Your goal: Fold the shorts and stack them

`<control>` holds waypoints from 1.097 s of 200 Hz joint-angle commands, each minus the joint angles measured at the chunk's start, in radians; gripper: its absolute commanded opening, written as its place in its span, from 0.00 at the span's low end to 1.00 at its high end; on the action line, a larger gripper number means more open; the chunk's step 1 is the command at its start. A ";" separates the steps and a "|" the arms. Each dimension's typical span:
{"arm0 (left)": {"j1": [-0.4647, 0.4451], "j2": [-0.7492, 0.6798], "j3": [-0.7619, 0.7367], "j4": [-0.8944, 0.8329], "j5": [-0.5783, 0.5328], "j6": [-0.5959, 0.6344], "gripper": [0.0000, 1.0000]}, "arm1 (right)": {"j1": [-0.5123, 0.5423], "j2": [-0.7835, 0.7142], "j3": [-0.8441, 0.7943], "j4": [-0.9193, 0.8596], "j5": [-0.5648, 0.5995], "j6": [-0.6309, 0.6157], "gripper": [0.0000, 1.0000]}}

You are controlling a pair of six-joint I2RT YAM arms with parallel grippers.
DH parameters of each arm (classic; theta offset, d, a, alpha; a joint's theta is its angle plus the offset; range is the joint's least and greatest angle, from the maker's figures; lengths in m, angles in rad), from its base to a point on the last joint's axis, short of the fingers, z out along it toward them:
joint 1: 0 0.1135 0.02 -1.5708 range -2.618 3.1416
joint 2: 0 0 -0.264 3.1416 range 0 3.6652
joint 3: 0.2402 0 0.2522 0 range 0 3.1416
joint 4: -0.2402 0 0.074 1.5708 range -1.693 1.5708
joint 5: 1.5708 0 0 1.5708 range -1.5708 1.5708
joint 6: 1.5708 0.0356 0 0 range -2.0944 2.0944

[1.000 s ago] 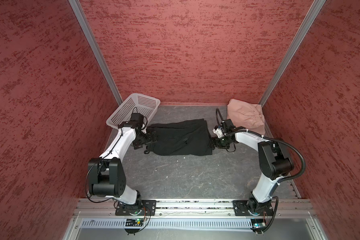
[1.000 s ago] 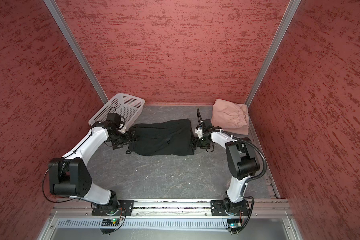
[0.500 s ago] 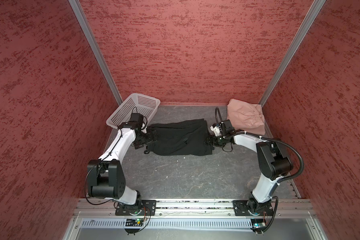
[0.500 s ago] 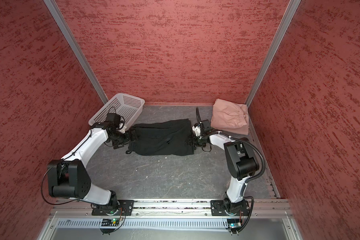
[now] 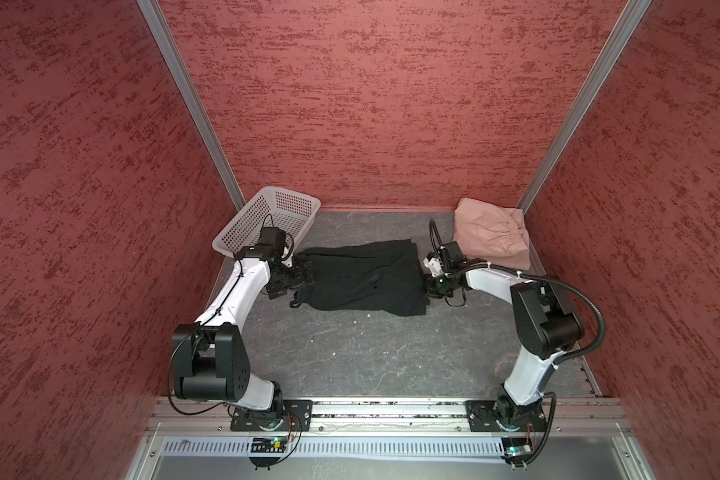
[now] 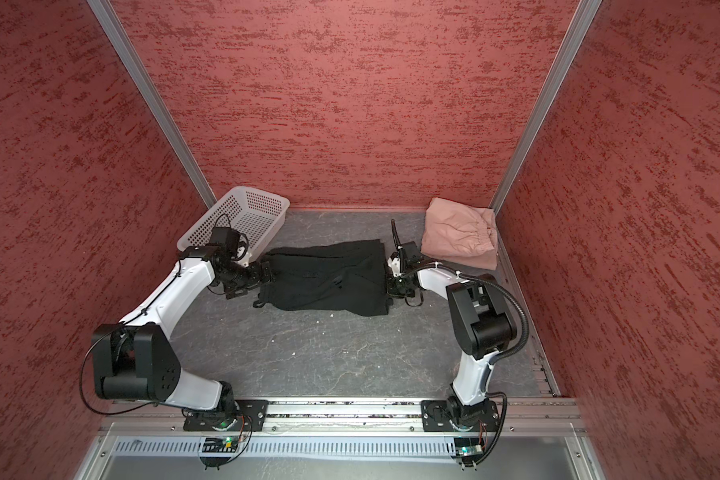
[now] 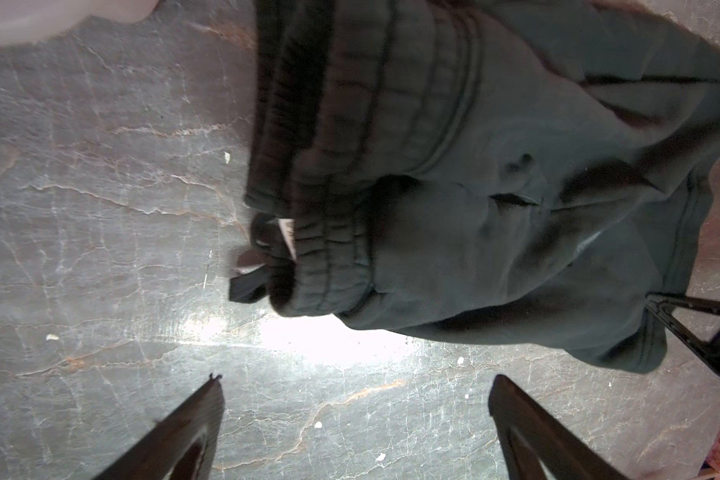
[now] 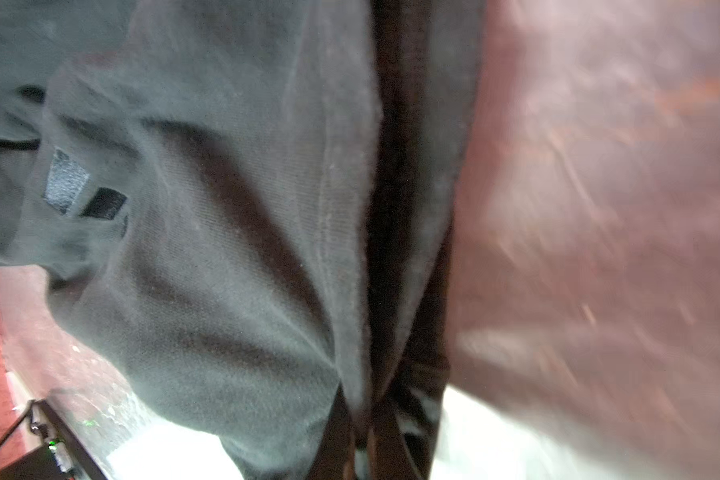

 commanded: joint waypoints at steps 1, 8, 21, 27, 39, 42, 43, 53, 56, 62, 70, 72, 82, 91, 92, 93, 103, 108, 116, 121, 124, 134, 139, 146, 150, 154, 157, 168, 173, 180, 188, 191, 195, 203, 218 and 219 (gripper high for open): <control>-0.007 -0.022 0.005 -0.013 0.009 0.015 0.99 | -0.003 -0.092 -0.038 -0.192 0.066 -0.003 0.00; -0.014 -0.022 0.007 -0.016 0.007 0.019 0.99 | -0.002 -0.111 -0.049 -0.219 0.068 0.005 0.00; -0.029 -0.021 0.008 -0.016 0.005 0.024 0.99 | -0.003 -0.155 -0.065 -0.268 0.080 0.028 0.00; -0.039 -0.022 0.008 -0.012 0.010 0.029 0.99 | -0.004 -0.175 -0.072 -0.287 0.084 0.036 0.00; -0.058 -0.020 0.000 0.006 0.023 0.038 0.99 | -0.008 -0.227 -0.084 -0.322 0.097 0.053 0.00; -0.064 -0.020 -0.003 0.013 0.029 0.042 1.00 | -0.010 -0.239 -0.088 -0.330 0.096 0.053 0.00; -0.066 -0.020 -0.003 0.015 0.032 0.044 0.99 | -0.011 -0.243 -0.089 -0.332 0.096 0.054 0.00; -0.081 -0.015 -0.013 0.048 0.056 0.061 0.99 | -0.022 -0.279 -0.096 -0.356 0.099 0.056 0.00; -0.085 -0.013 -0.015 0.059 0.061 0.067 0.99 | -0.026 -0.289 -0.097 -0.362 0.103 0.056 0.00; -0.095 -0.005 -0.020 0.081 0.072 0.079 0.99 | -0.035 -0.308 -0.101 -0.366 0.106 0.056 0.00; -0.107 0.012 -0.022 0.111 0.098 0.105 1.00 | -0.047 -0.322 -0.110 -0.358 0.099 0.053 0.00; -0.111 0.018 -0.023 0.121 0.105 0.112 1.00 | -0.049 -0.322 -0.112 -0.354 0.095 0.052 0.00; -0.137 0.045 -0.017 0.151 0.114 0.151 1.00 | -0.065 -0.353 -0.125 -0.339 0.078 0.049 0.00; -0.164 0.074 -0.004 0.162 0.094 0.180 1.00 | -0.073 -0.358 -0.139 -0.328 0.064 0.040 0.00; -0.166 0.077 -0.003 0.163 0.091 0.181 1.00 | -0.074 -0.358 -0.141 -0.327 0.062 0.040 0.00; -0.168 0.080 -0.001 0.164 0.087 0.184 1.00 | -0.075 -0.358 -0.141 -0.326 0.061 0.039 0.00; -0.179 0.111 0.012 0.173 0.070 0.206 1.00 | -0.085 -0.360 -0.153 -0.322 0.054 0.033 0.00; -0.180 0.122 0.014 0.184 0.068 0.216 1.00 | -0.092 -0.360 -0.159 -0.320 0.050 0.030 0.00; -0.181 0.141 0.014 0.208 0.069 0.237 1.00 | -0.102 -0.361 -0.166 -0.319 0.045 0.026 0.00; -0.184 0.147 0.013 0.222 0.070 0.252 0.99 | -0.108 -0.362 -0.168 -0.321 0.047 0.026 0.00; -0.184 0.153 0.013 0.232 0.068 0.259 0.99 | -0.112 -0.362 -0.168 -0.323 0.047 0.026 0.00; -0.186 0.172 0.028 0.247 0.051 0.270 0.99 | -0.125 -0.365 -0.170 -0.330 0.044 0.021 0.00; -0.186 0.182 0.039 0.249 0.054 0.276 0.99 | -0.130 -0.367 -0.167 -0.335 0.046 0.021 0.00; -0.186 0.192 0.052 0.257 0.062 0.286 0.99 | -0.138 -0.372 -0.167 -0.343 0.046 0.019 0.00; -0.188 0.199 0.057 0.264 0.069 0.292 0.99 | -0.142 -0.375 -0.167 -0.345 0.047 0.016 0.00; -0.190 0.202 0.062 0.274 0.074 0.297 0.99 | -0.145 -0.378 -0.169 -0.348 0.047 0.015 0.00; -0.191 0.205 0.065 0.281 0.083 0.301 0.99 | -0.148 -0.380 -0.170 -0.351 0.047 0.015 0.00; -0.195 0.217 0.078 0.307 0.118 0.319 0.99 | -0.157 -0.383 -0.173 -0.359 0.048 0.011 0.00; -0.197 0.225 0.081 0.320 0.135 0.326 0.99 | -0.162 -0.385 -0.174 -0.361 0.048 0.008 0.00; -0.201 0.235 0.086 0.335 0.156 0.335 1.00 | -0.168 -0.385 -0.177 -0.361 0.047 0.004 0.00; -0.208 0.251 0.089 0.344 0.178 0.351 1.00 | -0.175 -0.383 -0.179 -0.361 0.038 -0.005 0.00; -0.210 0.258 0.091 0.345 0.186 0.361 1.00 | -0.179 -0.383 -0.180 -0.361 0.036 -0.009 0.00; -0.214 0.266 0.093 0.342 0.197 0.372 0.99 | -0.181 -0.382 -0.179 -0.360 0.033 -0.014 0.00; -0.223 0.280 0.096 0.338 0.217 0.386 0.97 | -0.190 -0.379 -0.175 -0.358 0.032 -0.023 0.00; -0.235 0.300 0.094 0.324 0.253 0.398 0.87 | -0.210 -0.370 -0.165 -0.355 0.021 -0.030 0.00; -0.236 0.301 0.093 0.324 0.254 0.399 0.86 | -0.210 -0.370 -0.163 -0.355 0.020 -0.030 0.00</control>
